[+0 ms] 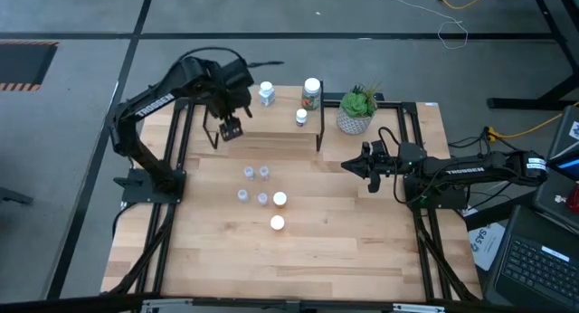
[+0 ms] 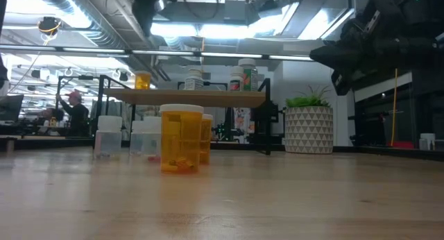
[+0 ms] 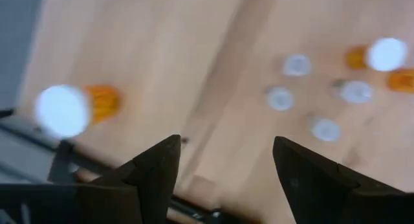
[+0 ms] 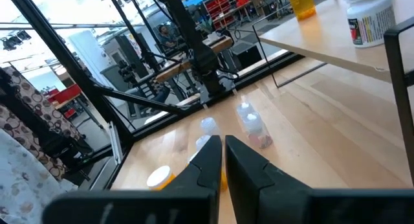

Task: Pick and place medicine bottles onto shelf by color
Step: Put the orange pill bottle on the shelf

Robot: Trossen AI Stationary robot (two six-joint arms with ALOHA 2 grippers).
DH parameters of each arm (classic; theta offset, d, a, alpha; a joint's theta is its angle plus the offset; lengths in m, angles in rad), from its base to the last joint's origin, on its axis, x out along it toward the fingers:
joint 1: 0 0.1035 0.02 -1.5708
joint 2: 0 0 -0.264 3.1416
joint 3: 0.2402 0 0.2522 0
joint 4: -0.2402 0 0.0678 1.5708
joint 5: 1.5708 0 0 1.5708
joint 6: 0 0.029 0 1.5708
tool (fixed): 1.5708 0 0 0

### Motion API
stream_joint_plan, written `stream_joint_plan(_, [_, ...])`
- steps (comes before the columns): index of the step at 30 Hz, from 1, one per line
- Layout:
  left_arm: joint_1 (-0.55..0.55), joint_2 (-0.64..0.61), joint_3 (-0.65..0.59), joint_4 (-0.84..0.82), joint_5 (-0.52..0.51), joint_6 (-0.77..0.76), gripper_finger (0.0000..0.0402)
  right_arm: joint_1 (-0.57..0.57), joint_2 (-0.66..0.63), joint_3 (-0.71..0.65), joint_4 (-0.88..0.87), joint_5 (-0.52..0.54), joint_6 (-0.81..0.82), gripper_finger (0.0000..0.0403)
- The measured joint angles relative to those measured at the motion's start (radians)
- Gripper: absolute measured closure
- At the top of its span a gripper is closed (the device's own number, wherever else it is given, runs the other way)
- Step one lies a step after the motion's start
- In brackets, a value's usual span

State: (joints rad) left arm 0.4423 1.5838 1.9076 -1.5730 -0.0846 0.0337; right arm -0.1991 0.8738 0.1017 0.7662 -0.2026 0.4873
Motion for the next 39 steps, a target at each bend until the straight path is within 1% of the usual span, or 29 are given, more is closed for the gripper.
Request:
stream_joint_plan(4, [-0.076, -0.011, -0.001, 0.002, 0.053, -0.029, 0.0159, 0.000, 0.000, 0.000, -0.002, 0.000, 0.001, 0.0380])
stream_joint_plan(6, [-0.123, -0.031, -0.007, 0.005, 0.061, -0.039, 0.0159, 0.000, 0.000, 0.000, -0.002, 0.000, 0.013, 0.0380])
stream_joint_plan(9, [-0.185, -0.072, -0.031, 0.000, 0.063, -0.060, 0.0159, 0.000, 0.001, 0.000, 0.003, 0.000, 0.082, 0.0380])
stream_joint_plan(12, [-0.251, -0.133, -0.075, 0.002, 0.063, -0.103, 0.0159, 0.015, 0.001, 0.005, 0.048, -0.004, 0.119, 0.0380])
stream_joint_plan(13, [-0.270, -0.154, -0.089, 0.002, 0.064, -0.115, 0.0159, 0.026, 0.001, 0.017, 0.047, 0.002, 0.125, 0.0380])
stream_joint_plan(16, [-0.328, -0.236, -0.159, 0.003, 0.061, -0.162, 0.0159, 0.057, 0.005, 0.095, 0.005, 0.065, 0.122, 0.0380])
stream_joint_plan(18, [-0.365, -0.294, -0.208, 0.012, 0.049, -0.211, 0.0159, 0.078, 0.017, 0.167, -0.083, 0.086, 0.083, 0.0380])
stream_joint_plan(21, [-0.411, -0.381, -0.299, 0.024, 0.025, -0.303, 0.0159, 0.113, 0.063, 0.300, -0.249, 0.082, 0.028, 0.0380])
stream_joint_plan(26, [-0.481, -0.517, -0.474, 0.136, -0.010, -0.420, 0.0159, 0.172, 0.198, 0.515, -0.467, 0.115, -0.068, 0.0380])
stream_joint_plan(29, [-0.505, -0.577, -0.569, 0.239, -0.010, -0.425, 0.0159, 0.209, 0.290, 0.624, -0.521, 0.088, -0.189, 0.0380])
stream_joint_plan(32, [-0.518, -0.604, -0.649, 0.341, -0.010, -0.424, 0.0159, 0.242, 0.375, 0.700, -0.537, 0.030, -0.367, 0.0380])
stream_joint_plan(35, [-0.520, -0.613, -0.708, 0.383, -0.011, -0.417, 0.0159, 0.272, 0.442, 0.766, -0.560, -0.037, -0.513, 0.0380])
stream_joint_plan(37, [-0.520, -0.609, -0.740, 0.388, -0.011, -0.416, 0.0159, 0.291, 0.485, 0.808, -0.570, -0.051, -0.547, 0.0380])
stream_joint_plan(39, [-0.520, -0.609, -0.771, 0.386, -0.011, -0.399, 0.0159, 0.302, 0.521, 0.837, -0.592, -0.053, -0.549, 0.0380])
